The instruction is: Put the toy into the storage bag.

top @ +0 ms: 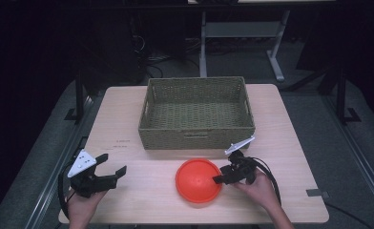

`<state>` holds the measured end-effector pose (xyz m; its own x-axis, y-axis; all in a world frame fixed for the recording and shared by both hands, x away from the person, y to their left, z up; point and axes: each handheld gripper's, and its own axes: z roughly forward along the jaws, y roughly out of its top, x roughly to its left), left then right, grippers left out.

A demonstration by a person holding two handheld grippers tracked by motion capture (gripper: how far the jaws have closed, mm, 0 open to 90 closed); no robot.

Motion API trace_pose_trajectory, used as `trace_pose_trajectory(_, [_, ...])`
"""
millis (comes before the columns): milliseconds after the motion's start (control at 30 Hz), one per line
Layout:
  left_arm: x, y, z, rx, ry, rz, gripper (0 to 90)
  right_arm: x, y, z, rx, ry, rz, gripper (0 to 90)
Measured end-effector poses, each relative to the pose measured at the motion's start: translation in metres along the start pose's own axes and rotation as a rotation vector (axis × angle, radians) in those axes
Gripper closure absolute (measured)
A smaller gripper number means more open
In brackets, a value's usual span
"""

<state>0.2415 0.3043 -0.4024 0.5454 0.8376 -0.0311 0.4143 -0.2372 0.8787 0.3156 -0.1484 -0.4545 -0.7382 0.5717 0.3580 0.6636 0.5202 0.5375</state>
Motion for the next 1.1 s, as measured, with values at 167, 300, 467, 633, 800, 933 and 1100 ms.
trace_pose_trajectory(167, [-0.0002, 0.0002, -0.0012, -0.001, 0.002, -0.004, 15.4, 0.0003, 0.0009, 0.0036, 0.01, 0.002, 0.008, 44.8])
trace_pose_trajectory(300, [0.0, 0.0, -0.0009, -0.001, 0.002, -0.007, 15.4, 0.0003, 0.0011, 0.0047, 0.007, 0.0, 0.012, 47.8])
trace_pose_trajectory(467, [-0.0002, 0.0003, -0.001, -0.002, 0.003, -0.006, 15.4, -0.0004, 0.0013, 0.0056, 0.006, 0.0, 0.01, 53.1])
trace_pose_trajectory(633, [0.0, 0.0001, -0.0007, 0.0, 0.002, -0.005, 15.4, -0.001, 0.0019, 0.0062, 0.002, -0.015, 0.017, 59.3])
trace_pose_trajectory(800, [-0.0005, 0.0, -0.001, 0.0, 0.004, -0.007, 15.4, -0.0036, 0.0033, 0.0053, -0.017, -0.013, 0.031, 66.3])
trace_pose_trajectory(933, [-0.0004, 0.0, -0.0002, 0.004, 0.001, -0.001, 15.4, -0.0007, 0.0054, 0.002, -0.039, -0.017, 0.025, 70.9])
trace_pose_trajectory(1100, [-0.001, 0.0, -0.0004, 0.001, 0.0, -0.004, 15.4, 0.0013, 0.0066, -0.0026, -0.068, -0.006, 0.03, 74.9])
